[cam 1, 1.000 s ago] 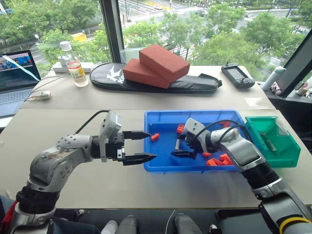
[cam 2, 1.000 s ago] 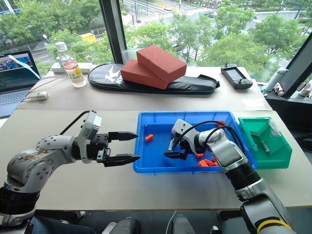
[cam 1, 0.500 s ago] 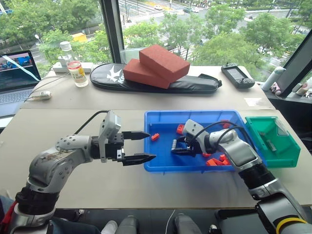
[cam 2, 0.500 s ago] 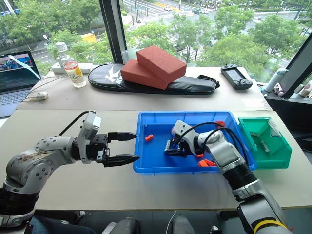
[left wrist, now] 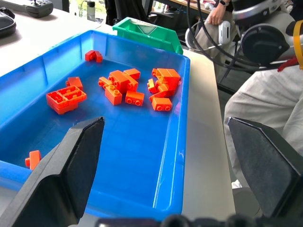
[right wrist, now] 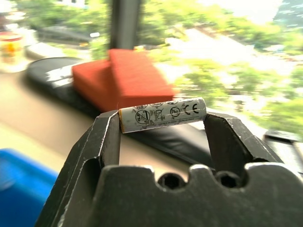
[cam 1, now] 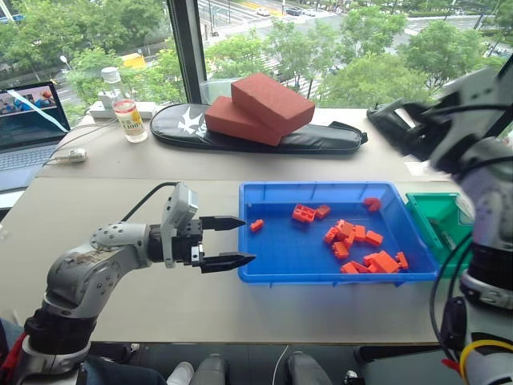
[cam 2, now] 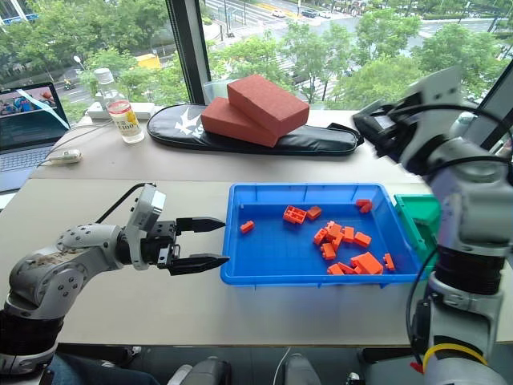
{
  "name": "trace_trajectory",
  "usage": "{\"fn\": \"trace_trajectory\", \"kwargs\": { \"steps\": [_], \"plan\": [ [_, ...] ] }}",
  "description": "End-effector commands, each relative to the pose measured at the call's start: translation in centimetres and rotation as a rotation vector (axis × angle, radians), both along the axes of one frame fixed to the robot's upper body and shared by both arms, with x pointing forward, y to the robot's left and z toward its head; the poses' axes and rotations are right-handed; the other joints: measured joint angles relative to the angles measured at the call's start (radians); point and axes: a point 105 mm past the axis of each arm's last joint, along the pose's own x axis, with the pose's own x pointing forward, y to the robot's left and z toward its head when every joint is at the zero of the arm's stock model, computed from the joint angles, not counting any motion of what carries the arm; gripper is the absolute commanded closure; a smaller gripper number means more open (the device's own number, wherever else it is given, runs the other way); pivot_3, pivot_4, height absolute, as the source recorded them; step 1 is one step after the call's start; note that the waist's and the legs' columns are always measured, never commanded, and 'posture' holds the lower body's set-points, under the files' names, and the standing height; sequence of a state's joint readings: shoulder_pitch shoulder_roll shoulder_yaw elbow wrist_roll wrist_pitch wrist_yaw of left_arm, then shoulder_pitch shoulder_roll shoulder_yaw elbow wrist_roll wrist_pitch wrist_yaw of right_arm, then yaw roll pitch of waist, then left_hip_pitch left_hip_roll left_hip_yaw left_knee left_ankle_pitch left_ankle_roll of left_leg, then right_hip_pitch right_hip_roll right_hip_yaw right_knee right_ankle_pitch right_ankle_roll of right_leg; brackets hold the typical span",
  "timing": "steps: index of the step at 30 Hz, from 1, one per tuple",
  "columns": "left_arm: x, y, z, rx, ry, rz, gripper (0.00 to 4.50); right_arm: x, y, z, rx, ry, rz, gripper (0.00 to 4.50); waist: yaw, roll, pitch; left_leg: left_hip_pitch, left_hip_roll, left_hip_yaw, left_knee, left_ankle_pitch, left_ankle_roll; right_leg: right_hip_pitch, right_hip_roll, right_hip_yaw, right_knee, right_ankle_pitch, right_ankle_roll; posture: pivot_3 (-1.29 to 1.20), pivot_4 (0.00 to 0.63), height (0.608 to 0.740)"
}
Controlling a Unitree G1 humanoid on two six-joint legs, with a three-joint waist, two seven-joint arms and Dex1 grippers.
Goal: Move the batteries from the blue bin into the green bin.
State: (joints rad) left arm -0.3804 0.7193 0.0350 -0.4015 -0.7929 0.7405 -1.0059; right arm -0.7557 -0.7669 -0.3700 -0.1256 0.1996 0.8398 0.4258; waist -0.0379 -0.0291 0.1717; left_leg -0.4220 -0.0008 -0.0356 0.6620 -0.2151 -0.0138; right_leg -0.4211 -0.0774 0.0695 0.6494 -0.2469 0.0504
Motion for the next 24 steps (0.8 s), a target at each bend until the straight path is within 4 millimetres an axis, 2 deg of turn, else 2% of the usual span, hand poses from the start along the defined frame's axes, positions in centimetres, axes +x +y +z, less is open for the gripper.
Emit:
{"fn": "trace_trajectory", "kwargs": {
  "steps": [1, 4, 8, 11, 13, 14, 16, 17, 19, 21, 22, 24],
  "plan": [
    [-0.4, -0.2, 0.7, -0.011, -0.030, -0.030, 0.00, -1.4, -5.4, -2.6, 0.014, 0.104, -0.293, 1.94, 0.000, 0.000, 0.000, 0.000, 0.000, 0.000, 0.000, 0.000, 0.000, 0.000, 0.000, 0.000, 0.000, 0.000, 0.000, 0.00, 0.150, 0.740],
    [-0.3, -0.2, 0.7, -0.009, -0.031, -0.038, 0.00, -2.1, -6.3, -5.4, -0.007, 0.217, -0.339, 1.94, -0.005, 0.001, 0.000, 0.000, 0.000, 0.002, 0.000, 0.000, 0.000, 0.000, 0.000, 0.001, 0.001, 0.000, 0.000, 0.00, 0.150, 0.740],
    [-0.3, -0.2, 0.9, -0.010, -0.036, -0.039, 0.00, -3.2, -8.1, -9.3, 0.112, 0.328, -0.420, 1.94, -0.009, 0.001, -0.001, 0.001, 0.001, 0.003, 0.000, 0.000, 0.000, -0.001, 0.001, 0.003, 0.001, 0.000, 0.000, 0.00, 0.150, 0.740],
    [-0.1, -0.1, 0.9, -0.011, -0.040, -0.035, 0.00, -3.3, -8.0, -10.4, 0.140, 0.349, -0.415, 1.94, -0.006, 0.001, -0.001, 0.001, 0.000, 0.003, 0.000, 0.000, 0.000, 0.000, 0.000, 0.003, 0.000, 0.000, 0.000, 0.00, 0.150, 0.740],
    [0.0, -0.1, 1.0, -0.011, -0.044, -0.031, 0.00, -3.2, -8.0, -10.3, 0.155, 0.336, -0.414, 0.94, -0.007, 0.001, -0.001, 0.001, 0.000, 0.003, 0.000, 0.000, 0.000, 0.000, 0.000, 0.003, 0.000, 0.000, 0.000, 0.00, 0.150, 0.740],
    [0.1, -0.2, 1.0, -0.014, -0.045, -0.032, 0.00, -3.2, -8.1, -10.1, 0.146, 0.328, -0.424, 0.91, -0.007, 0.001, -0.001, 0.001, 0.000, 0.003, 0.000, 0.000, 0.000, 0.000, 0.000, 0.003, 0.000, 0.000, 0.000, 0.00, 0.150, 0.740],
    [0.0, -0.2, 1.2, -0.023, -0.041, -0.035, 0.00, -3.2, -8.7, -8.7, 0.122, 0.281, -0.451, 0.24, -0.006, 0.002, -0.001, 0.001, 0.000, 0.003, 0.000, 0.000, 0.000, 0.000, 0.000, 0.003, 0.000, 0.000, 0.000, 0.00, 0.150, 0.740],
    [0.0, -0.2, 1.3, -0.025, -0.039, -0.036, 0.00, -3.1, -8.8, -8.2, 0.118, 0.261, -0.455, 0.05, -0.006, 0.002, -0.001, 0.001, 0.000, 0.003, 0.000, 0.000, 0.000, 0.000, 0.000, 0.003, 0.000, 0.000, 0.000, 0.00, 0.150, 0.740],
    [-0.1, -0.2, 1.2, -0.022, -0.038, -0.037, 0.00, -2.4, -7.4, -5.2, 0.117, 0.133, -0.351, 0.05, -0.007, 0.002, -0.001, 0.001, 0.000, 0.003, 0.000, 0.000, 0.000, 0.000, 0.000, 0.003, 0.000, 0.000, 0.000, 0.00, 0.150, 0.740],
    [-0.1, -0.2, 1.1, -0.022, -0.037, -0.037, 0.00, -1.9, -5.7, -3.3, 0.075, 0.055, -0.244, 0.05, -0.008, 0.002, -0.001, 0.001, 0.000, 0.004, 0.000, 0.000, 0.000, 0.000, 0.001, 0.003, 0.000, 0.000, 0.000, 0.00, 0.150, 0.740],
    [-0.1, -0.2, 1.1, -0.023, -0.036, -0.037, 0.00, -1.7, -4.6, -3.1, 0.041, 0.044, -0.186, 0.05, -0.008, 0.002, -0.001, 0.001, 0.001, 0.003, 0.000, 0.000, 0.000, 0.000, 0.001, 0.003, 0.000, 0.000, 0.000, 0.00, 0.150, 0.740],
    [-0.1, -0.3, 1.2, -0.026, -0.037, -0.038, 0.00, -1.6, -0.5, -3.5, -0.031, 0.053, 0.058, 0.05, -0.007, 0.001, -0.001, 0.001, 0.001, 0.003, 0.000, 0.000, 0.000, 0.000, 0.001, 0.002, 0.000, 0.000, 0.000, 0.00, 0.150, 0.740]
  ]
}}
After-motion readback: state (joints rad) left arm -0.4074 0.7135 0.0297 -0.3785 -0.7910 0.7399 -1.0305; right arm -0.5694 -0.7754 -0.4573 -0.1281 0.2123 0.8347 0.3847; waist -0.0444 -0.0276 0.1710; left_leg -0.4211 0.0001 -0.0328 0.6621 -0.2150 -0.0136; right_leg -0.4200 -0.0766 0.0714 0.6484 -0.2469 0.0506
